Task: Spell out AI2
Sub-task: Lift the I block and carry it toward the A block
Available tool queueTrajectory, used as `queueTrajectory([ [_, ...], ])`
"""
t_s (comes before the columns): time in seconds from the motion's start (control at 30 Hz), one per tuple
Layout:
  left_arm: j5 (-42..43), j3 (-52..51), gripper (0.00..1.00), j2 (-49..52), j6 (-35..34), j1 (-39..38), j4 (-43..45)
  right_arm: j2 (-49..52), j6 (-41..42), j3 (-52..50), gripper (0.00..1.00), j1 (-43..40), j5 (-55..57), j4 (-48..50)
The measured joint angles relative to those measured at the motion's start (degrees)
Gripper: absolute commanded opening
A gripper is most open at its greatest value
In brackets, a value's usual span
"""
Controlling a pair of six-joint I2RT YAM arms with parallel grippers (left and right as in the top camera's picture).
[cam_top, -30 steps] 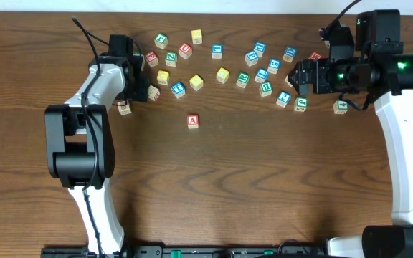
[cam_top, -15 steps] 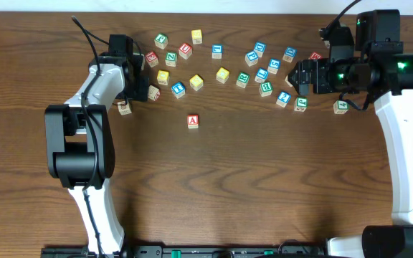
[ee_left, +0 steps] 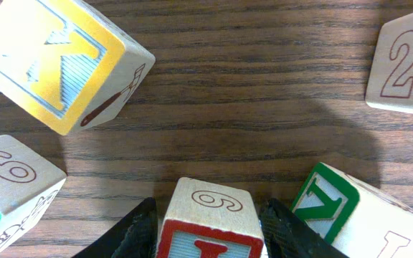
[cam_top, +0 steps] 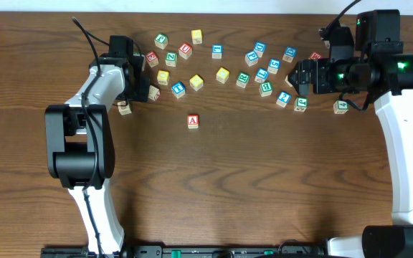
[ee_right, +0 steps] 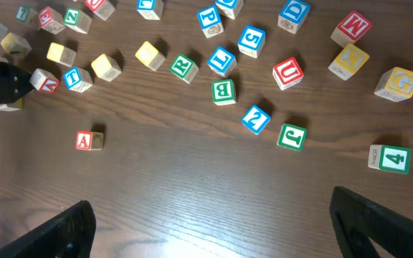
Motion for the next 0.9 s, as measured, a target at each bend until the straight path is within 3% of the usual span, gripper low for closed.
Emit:
queueTrajectory([
  [0.23,0.2,0.0,0.46,0.0,0.0,0.0,0.0,0.0,0.0,0.0,0.99,0.0,0.0,0.0],
  [0.57,0.26,-0.04,0.32,0.0,-0.11,0.0,0.24,0.0,0.02,0.0,0.99,0.0,0.0,0.02],
  [0.9,0.39,-0.04,0.29,-0.11,-0.02,0.0,0.02,0.0,0.0,0.0,0.99,0.0,0.0,0.07],
])
